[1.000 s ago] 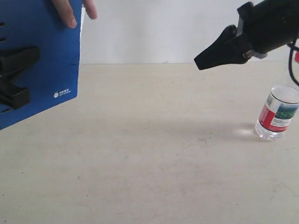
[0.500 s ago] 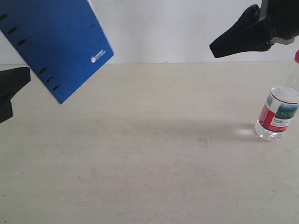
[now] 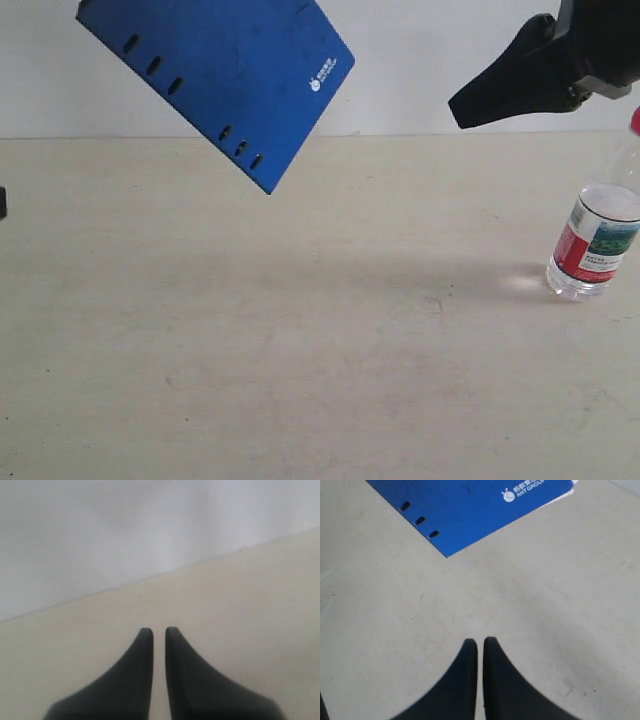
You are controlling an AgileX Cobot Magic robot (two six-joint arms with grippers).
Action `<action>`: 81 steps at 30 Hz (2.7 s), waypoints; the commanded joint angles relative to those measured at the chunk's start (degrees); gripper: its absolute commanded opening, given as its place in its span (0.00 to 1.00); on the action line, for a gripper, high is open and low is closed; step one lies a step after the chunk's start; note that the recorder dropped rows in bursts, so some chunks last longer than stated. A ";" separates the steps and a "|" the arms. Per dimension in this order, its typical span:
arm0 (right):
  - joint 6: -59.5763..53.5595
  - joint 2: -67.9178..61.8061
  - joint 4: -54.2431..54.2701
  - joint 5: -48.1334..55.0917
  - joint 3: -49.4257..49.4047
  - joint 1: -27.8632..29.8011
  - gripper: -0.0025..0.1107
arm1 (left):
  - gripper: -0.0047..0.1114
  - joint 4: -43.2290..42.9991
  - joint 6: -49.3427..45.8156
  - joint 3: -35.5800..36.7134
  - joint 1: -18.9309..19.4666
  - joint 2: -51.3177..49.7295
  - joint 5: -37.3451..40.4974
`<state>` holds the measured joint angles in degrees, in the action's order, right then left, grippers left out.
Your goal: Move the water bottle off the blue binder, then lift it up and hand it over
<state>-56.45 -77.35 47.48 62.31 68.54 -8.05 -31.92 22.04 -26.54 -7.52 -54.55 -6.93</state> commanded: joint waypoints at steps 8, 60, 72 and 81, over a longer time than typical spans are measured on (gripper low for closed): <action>-0.37 9.43 -2.41 2.81 0.13 0.07 0.02 | 0.10 11.30 -10.09 -4.45 19.60 6.91 7.97; 53.08 76.07 -39.47 -28.78 -39.33 0.07 0.02 | 0.10 23.61 14.50 26.54 7.49 51.44 17.26; 53.19 76.07 -39.47 -55.03 -65.15 0.07 0.02 | 0.10 19.88 14.38 26.54 5.91 52.20 17.26; 69.26 76.07 -38.62 -56.59 -67.09 0.07 0.02 | 0.10 19.88 14.38 26.54 5.91 52.20 17.26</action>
<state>7.87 -1.54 8.81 5.91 1.94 -8.05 -11.86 36.17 0.05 -1.27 -2.78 10.53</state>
